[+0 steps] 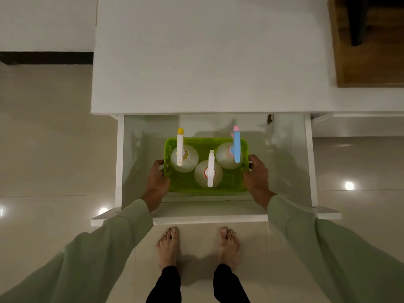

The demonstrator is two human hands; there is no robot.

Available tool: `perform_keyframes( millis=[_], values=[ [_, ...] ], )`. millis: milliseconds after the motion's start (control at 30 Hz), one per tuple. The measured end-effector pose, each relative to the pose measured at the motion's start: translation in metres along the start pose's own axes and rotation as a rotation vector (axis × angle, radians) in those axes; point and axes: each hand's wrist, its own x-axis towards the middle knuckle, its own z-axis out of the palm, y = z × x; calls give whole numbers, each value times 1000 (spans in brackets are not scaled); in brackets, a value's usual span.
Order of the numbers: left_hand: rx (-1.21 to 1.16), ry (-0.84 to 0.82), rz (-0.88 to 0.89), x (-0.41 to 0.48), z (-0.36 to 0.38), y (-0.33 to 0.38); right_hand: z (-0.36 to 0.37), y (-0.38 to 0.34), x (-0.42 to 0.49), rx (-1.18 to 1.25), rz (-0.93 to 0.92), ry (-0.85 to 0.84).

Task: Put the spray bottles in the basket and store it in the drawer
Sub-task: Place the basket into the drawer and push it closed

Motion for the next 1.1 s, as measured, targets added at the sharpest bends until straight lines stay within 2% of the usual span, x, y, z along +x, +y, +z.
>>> perform_keyframes(
  millis=[233, 567, 667, 800, 867, 967, 1033, 1100],
  values=[
    [125, 11, -57, 23, 1, -22, 22, 14, 20, -39, 55, -46],
    [202, -92, -81, 24, 4, -28, 28, 30, 24, -54, 75, -87],
    [227, -101, -78, 15, 5, -16, 22, 26, 22, -85, 116, -185],
    [324, -5, 16, -15, -6, 11, 0, 15, -1, -164, 153, -284],
    [410, 46, 158, -45, -15, 24, -17, 9, -27, -177, 67, -257],
    [507, 69, 350, -103, -23, 28, -36, 6, -77, -207, -203, -151],
    [561, -30, 434, -142, -23, 20, -44, 8, -109, -192, -359, -218],
    [731, -124, 501, -164, -23, 10, -45, 15, -129, -296, -481, -353]
  ],
)
